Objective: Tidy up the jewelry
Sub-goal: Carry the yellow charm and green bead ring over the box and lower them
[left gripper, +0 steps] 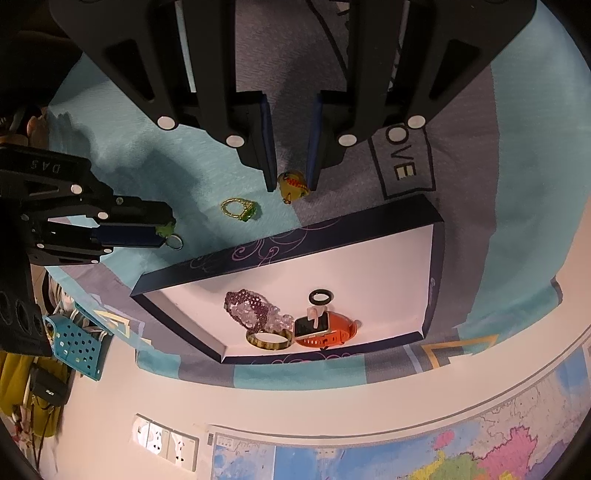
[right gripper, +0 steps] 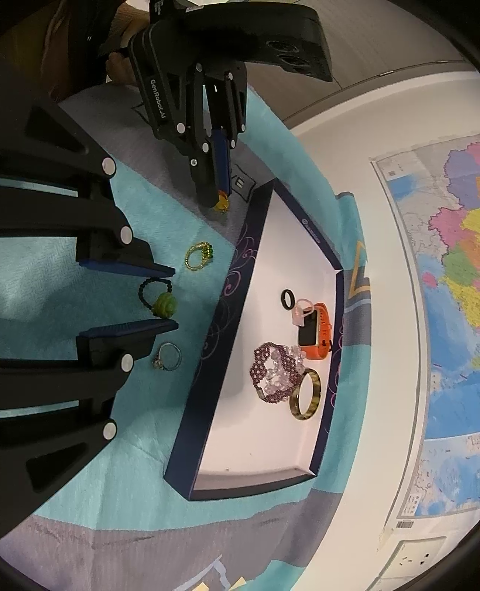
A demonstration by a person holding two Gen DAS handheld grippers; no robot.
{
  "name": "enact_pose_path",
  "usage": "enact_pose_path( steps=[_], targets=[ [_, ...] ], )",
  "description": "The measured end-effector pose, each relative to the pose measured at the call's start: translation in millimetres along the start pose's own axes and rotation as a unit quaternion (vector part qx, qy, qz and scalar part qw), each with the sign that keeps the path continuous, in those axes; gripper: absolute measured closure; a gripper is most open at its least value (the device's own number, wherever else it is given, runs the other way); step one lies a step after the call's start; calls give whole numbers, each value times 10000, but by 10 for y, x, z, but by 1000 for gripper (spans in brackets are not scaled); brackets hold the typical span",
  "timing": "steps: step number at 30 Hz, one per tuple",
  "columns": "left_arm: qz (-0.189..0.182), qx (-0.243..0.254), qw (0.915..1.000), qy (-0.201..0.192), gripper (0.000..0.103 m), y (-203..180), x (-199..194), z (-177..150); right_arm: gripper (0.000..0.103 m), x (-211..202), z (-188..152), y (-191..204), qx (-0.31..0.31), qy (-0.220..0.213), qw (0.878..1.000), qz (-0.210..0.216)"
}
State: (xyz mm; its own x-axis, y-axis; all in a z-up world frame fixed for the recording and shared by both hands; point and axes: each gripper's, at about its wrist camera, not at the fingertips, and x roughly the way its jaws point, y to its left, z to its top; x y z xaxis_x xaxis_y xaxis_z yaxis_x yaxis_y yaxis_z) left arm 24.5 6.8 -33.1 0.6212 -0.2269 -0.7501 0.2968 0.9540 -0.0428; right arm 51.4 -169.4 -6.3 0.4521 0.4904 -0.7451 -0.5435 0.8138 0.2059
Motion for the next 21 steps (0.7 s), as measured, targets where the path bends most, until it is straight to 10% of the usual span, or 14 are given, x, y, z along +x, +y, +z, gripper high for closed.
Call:
enact_pose_path(
  steps=[21],
  targets=[
    [-101,85,9994,-324,86,-52,-215,152,82,-160,154,-86,72,-286,9996,47]
  ],
)
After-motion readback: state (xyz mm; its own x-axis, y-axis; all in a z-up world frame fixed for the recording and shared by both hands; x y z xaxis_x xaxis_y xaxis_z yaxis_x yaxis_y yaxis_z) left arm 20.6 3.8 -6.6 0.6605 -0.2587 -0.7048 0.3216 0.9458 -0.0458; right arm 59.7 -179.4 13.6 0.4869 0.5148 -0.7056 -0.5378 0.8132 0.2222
